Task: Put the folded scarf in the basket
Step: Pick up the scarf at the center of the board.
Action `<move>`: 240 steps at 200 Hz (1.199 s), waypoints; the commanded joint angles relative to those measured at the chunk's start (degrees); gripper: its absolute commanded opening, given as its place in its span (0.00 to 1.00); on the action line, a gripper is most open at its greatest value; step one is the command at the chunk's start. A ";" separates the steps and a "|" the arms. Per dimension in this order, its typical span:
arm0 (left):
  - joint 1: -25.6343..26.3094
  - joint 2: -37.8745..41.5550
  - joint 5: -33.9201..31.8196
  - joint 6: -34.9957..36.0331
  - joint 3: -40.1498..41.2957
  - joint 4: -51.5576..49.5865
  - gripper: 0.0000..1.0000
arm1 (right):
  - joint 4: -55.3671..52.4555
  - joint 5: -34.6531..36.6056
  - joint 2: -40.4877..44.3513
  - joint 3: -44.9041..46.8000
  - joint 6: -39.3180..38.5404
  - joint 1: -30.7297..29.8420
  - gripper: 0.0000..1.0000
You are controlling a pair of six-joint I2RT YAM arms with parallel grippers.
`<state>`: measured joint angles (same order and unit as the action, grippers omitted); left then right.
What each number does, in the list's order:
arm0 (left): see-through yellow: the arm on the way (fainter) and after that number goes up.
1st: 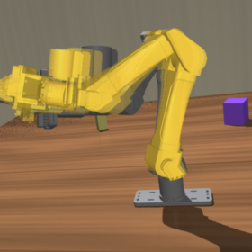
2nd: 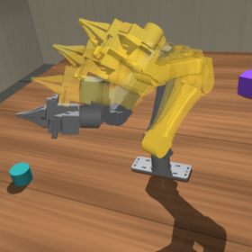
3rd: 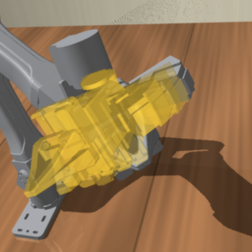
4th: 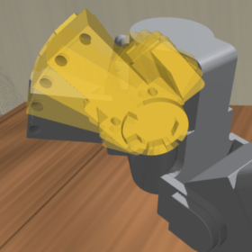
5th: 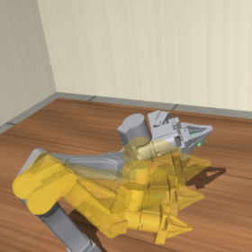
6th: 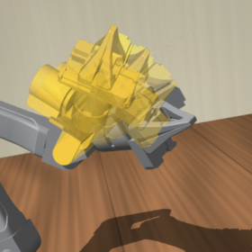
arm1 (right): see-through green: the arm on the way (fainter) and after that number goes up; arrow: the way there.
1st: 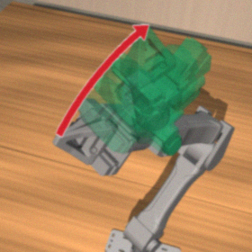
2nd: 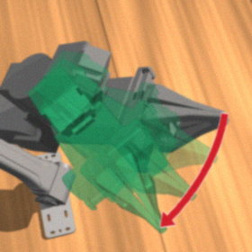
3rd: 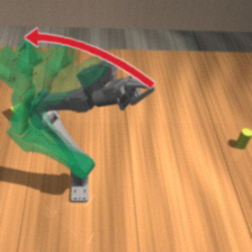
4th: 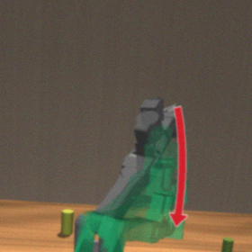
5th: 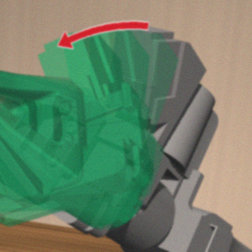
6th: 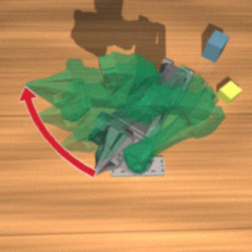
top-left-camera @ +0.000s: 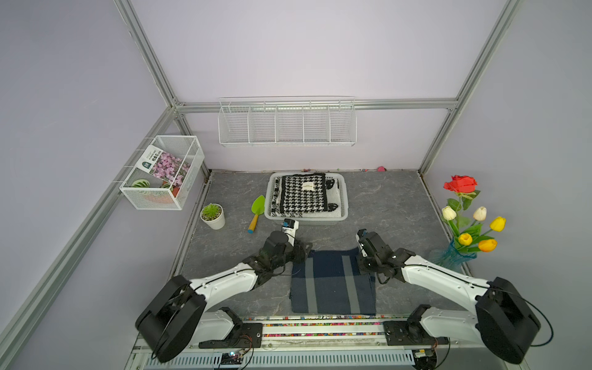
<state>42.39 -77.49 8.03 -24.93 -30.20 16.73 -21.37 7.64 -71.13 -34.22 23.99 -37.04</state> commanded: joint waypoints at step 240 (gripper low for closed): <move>-3.46 -14.99 1.86 6.31 -7.95 -20.49 0.00 | -7.42 4.49 0.41 -2.46 2.36 0.29 0.06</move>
<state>39.00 -93.34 13.10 -18.06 -39.75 1.10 -26.76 10.26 -68.73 -35.48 25.26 -37.04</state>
